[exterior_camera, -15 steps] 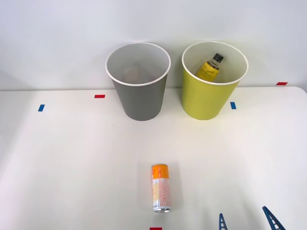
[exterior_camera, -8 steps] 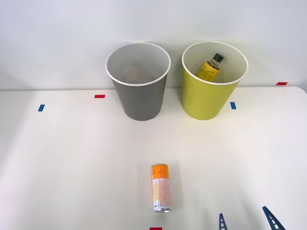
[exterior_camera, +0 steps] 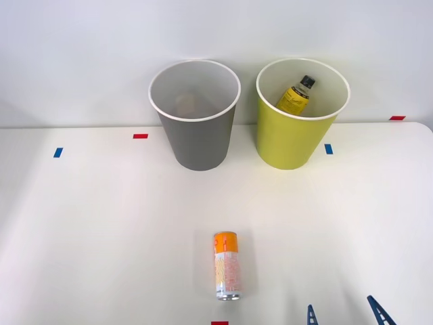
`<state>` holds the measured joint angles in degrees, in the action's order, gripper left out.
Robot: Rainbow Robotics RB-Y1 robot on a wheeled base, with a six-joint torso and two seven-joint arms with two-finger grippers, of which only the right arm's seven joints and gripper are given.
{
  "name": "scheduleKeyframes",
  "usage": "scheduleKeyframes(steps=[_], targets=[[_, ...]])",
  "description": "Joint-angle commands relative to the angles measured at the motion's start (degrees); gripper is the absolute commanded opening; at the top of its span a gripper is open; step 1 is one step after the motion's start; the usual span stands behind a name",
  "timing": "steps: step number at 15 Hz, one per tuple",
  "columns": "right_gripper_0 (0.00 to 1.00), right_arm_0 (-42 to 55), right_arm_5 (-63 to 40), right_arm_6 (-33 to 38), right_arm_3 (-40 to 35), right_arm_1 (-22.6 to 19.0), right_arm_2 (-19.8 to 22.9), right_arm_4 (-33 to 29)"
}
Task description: Put cans in the gray bin, plastic bottles in the light green bin
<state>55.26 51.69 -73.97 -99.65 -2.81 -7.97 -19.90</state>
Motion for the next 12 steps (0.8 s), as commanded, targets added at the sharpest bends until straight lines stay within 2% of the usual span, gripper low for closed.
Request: scheduleKeyframes(steps=[1, 3, 6, 8, 10, 12], targets=[[1.00, -0.2, 0.3, -0.7, -0.2, -0.1, -1.2, 3.7], [1.00, -0.2, -3.0, -1.2, -2.7, -0.9, -1.6, 3.6], [1.00, 0.1, -17.9, -1.4, -11.5, -4.2, -4.5, 3.7], [1.00, -0.2, -31.2, -1.3, -20.2, -8.1, -7.1, 4.4], [1.00, -0.9, -44.7, -1.1, -28.8, -12.0, -9.3, 8.0], [1.00, -4.1, -65.3, -0.9, -40.4, -16.8, -11.3, 12.1]])
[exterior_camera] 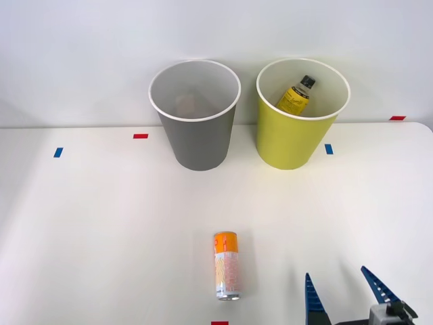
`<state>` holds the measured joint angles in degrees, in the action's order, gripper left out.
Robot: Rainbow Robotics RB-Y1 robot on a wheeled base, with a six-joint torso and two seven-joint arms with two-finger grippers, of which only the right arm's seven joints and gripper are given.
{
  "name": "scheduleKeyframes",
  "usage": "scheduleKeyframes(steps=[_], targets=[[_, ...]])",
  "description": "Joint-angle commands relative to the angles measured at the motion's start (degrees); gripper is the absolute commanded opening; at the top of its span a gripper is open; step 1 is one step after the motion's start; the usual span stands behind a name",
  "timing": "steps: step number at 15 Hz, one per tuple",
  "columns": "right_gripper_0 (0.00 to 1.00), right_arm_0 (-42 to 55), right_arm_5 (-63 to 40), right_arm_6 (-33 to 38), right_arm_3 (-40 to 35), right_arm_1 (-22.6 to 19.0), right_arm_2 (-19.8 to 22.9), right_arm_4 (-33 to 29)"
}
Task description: Put cans in the gray bin, plastic bottles in the light green bin
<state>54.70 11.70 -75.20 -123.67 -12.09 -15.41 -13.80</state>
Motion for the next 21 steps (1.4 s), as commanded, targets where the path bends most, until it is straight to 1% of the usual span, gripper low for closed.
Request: scheduleKeyframes(steps=[1, 2, 3, 4, 5, 7, 11, 12, 14, 16, 17, 18, 20, 21], targets=[[1.00, -5.4, -35.3, 0.6, -21.4, -9.1, -4.6, 6.2], [1.00, -8.5, -47.3, 1.0, -26.3, -10.9, -5.4, 6.3], [1.00, -11.2, -54.4, 1.6, -26.3, -12.1, -5.9, 6.6], [1.00, -14.0, -59.3, 3.4, -26.3, -13.1, -6.3, 6.9], [1.00, -18.0, -63.3, 7.5, -26.3, -14.5, -7.1, 7.0], [1.00, -23.2, -68.1, 14.0, -26.3, -17.0, -8.7, 7.0], [1.00, -34.6, -78.7, 30.8, -26.3, -22.5, -14.2, 7.5], [1.00, -36.9, -80.9, 34.8, -26.3, -23.7, -15.0, 8.8], [1.00, -42.7, -85.9, 40.8, -26.3, -25.3, -15.3, 14.9], [1.00, -49.2, -91.2, 45.3, -26.3, -26.3, -15.8, 20.2], [1.00, -51.7, -93.4, 47.3, -26.3, -27.0, -16.8, 21.4], [1.00, -54.1, -94.8, 49.7, -26.3, -27.8, -18.4, 21.7], [1.00, -58.4, -94.9, 57.1, -26.3, -29.9, -23.1, 21.9], [1.00, -62.1, -94.9, 61.0, -26.3, -30.9, -26.4, 22.1]])
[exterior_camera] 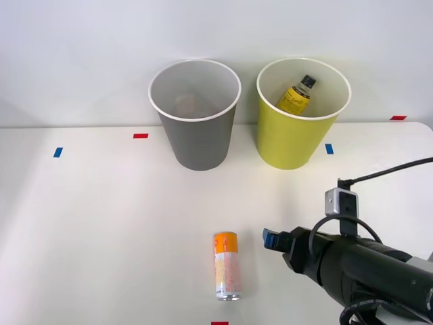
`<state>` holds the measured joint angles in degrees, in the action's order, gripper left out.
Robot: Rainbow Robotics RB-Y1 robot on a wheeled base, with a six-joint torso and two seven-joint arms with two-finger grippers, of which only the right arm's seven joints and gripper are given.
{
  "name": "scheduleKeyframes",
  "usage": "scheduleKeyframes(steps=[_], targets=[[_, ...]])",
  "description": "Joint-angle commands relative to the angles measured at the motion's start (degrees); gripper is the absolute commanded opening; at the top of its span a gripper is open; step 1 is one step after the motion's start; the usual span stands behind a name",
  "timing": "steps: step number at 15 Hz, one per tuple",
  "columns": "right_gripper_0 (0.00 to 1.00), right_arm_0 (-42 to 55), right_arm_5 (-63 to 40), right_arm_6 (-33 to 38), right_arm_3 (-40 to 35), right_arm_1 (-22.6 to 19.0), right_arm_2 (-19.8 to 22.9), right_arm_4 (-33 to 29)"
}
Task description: Put cans in the gray bin, plastic bottles in the light green bin
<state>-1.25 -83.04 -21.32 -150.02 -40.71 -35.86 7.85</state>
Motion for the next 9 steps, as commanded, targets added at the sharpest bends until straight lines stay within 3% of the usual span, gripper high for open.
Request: scheduleKeyframes(steps=[1, 9], targets=[[1.00, -8.7, -0.2, 10.4, 1.0, -2.5, -7.6, 2.1], [1.00, -23.0, -0.2, 29.6, 12.1, 0.8, -8.2, 17.3]])
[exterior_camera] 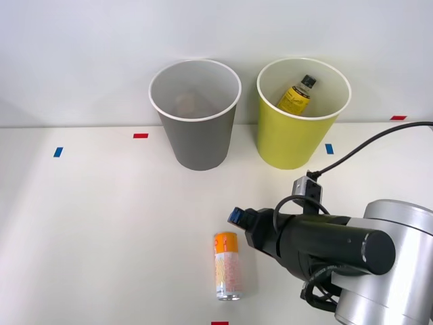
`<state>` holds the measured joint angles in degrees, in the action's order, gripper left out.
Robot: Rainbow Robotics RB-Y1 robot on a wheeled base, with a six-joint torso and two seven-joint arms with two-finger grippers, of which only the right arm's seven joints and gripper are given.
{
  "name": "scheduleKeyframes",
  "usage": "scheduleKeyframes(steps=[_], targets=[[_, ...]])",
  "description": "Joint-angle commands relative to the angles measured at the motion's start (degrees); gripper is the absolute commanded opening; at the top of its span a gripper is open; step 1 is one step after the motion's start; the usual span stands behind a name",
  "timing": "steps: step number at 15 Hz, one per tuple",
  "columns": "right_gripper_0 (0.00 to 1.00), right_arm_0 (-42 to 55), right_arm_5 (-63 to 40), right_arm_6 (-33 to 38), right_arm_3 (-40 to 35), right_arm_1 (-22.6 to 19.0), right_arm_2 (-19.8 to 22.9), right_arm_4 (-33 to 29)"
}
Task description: Put cans in the gray bin, plastic bottles in the light green bin
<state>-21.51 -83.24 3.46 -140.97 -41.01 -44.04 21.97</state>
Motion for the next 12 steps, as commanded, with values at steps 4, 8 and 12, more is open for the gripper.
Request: scheduleKeyframes(steps=[4, 8, 12], targets=[[1.00, -7.4, 0.0, 16.2, 6.9, 0.5, 0.0, 6.0], [1.00, -10.1, -0.1, 12.8, 7.6, -2.1, -2.6, 8.1], [1.00, -10.7, -0.1, 4.5, 7.6, -2.1, -4.8, 7.9]])
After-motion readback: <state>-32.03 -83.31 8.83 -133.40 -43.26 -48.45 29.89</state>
